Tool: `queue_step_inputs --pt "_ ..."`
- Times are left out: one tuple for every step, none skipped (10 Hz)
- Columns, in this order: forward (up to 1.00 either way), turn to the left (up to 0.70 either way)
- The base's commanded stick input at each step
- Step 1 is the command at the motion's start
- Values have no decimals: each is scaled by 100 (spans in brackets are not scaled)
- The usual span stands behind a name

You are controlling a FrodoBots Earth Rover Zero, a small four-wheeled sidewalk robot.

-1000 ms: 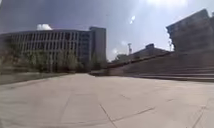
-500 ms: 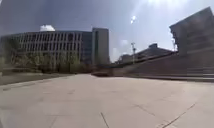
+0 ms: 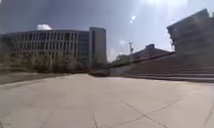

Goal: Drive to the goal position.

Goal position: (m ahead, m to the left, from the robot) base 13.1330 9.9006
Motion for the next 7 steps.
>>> queue_step_inputs --pt "100 8" --pt "100 8" --pt "100 8" --pt "100 8" --pt "100 8" --pt "100 8" --pt "100 8"
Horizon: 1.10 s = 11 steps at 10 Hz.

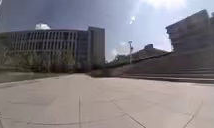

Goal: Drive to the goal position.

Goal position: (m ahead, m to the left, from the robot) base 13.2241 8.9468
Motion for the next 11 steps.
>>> queue_step_inputs --pt "100 8" --pt "100 8" --pt "100 8" --pt "100 8" --pt "100 8" --pt "100 8" --pt "100 8" --pt "100 8" --pt "100 1" --pt "100 -15" --pt "100 -31"
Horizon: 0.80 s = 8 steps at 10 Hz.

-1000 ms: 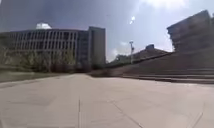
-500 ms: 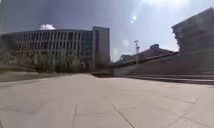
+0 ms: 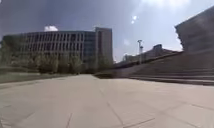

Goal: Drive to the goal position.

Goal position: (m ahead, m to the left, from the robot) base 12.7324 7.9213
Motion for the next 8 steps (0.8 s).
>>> queue_step_inputs --pt "100 -32" --pt "100 -32" --pt "100 -25" --pt "100 -1" --pt "100 8" --pt "100 8" --pt "100 8" --pt "100 8"
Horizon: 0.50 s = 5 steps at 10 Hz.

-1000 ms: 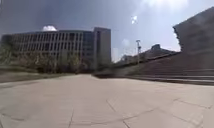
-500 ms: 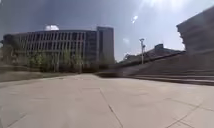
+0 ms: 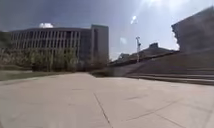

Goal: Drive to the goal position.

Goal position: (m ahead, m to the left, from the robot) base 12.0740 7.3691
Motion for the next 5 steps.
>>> queue_step_inputs --pt "100 8" --pt "100 8" --pt "100 8" --pt "100 8" --pt "100 8"
